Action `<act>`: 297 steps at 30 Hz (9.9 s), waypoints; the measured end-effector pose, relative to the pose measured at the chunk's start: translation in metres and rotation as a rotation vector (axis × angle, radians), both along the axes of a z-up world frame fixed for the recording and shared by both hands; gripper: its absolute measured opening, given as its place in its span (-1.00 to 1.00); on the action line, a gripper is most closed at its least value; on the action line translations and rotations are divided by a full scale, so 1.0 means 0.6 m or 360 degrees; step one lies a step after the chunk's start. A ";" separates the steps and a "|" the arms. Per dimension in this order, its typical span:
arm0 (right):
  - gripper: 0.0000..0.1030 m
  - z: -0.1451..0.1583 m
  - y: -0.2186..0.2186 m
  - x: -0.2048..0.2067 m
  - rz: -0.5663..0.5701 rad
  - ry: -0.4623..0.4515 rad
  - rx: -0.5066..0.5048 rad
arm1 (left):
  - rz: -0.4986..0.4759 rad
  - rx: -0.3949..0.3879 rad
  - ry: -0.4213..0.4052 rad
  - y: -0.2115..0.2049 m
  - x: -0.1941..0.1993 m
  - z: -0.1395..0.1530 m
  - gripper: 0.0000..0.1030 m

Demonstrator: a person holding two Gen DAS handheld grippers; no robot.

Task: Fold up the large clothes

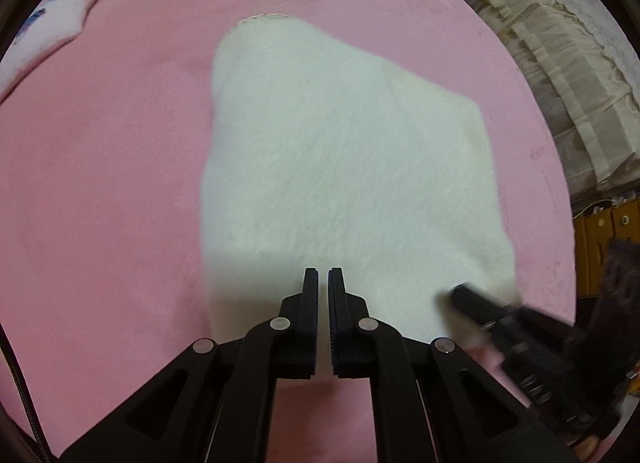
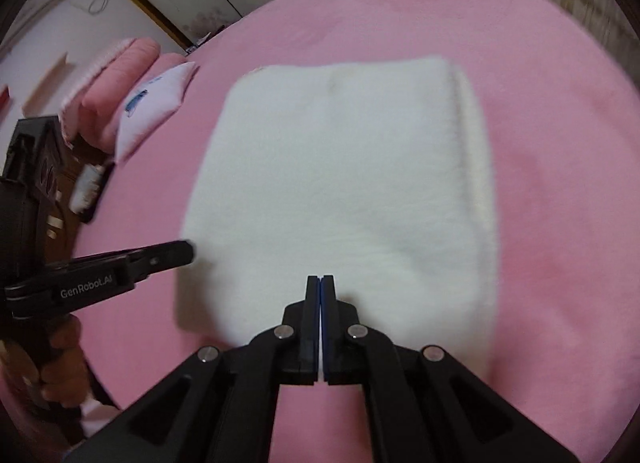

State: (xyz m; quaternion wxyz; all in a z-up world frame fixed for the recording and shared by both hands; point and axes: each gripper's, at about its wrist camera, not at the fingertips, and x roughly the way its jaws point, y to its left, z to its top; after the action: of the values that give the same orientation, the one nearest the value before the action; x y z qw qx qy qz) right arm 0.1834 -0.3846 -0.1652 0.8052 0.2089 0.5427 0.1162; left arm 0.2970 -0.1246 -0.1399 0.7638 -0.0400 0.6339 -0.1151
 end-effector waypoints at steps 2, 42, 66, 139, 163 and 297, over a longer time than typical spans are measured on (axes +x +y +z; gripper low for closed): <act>-1.00 -0.024 0.012 0.021 -0.0034 0.0092 0.0081 | 0.0005 -0.0014 0.0037 -0.013 0.014 -0.010 -0.96; -1.00 -0.063 -0.092 0.205 -0.0410 -0.0021 -0.0319 | 0.0085 0.0168 -0.0370 0.038 0.177 -0.097 -0.98; -0.66 0.017 -0.028 -0.088 -0.0365 0.0518 -0.0273 | 0.0317 0.0351 0.0199 0.129 -0.157 -0.018 -0.22; 0.42 -0.196 -0.187 0.150 -0.0260 0.0346 0.0732 | 0.0303 -0.0138 0.0187 0.159 0.091 -0.129 0.79; -0.27 0.043 -0.050 0.086 -0.0052 -0.0168 0.0607 | 0.0376 -0.0509 -0.0131 0.188 0.006 -0.053 0.14; 0.95 0.106 0.148 -0.534 -0.0156 0.0700 -0.0709 | 0.0853 0.0329 0.0080 0.375 -0.673 0.082 0.99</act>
State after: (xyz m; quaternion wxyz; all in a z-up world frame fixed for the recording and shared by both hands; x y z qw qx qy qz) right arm -0.1371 -0.2961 -0.1017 0.6991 0.0735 0.7053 -0.0925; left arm -0.1067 0.1005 -0.0905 0.7511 -0.1307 0.6277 0.1570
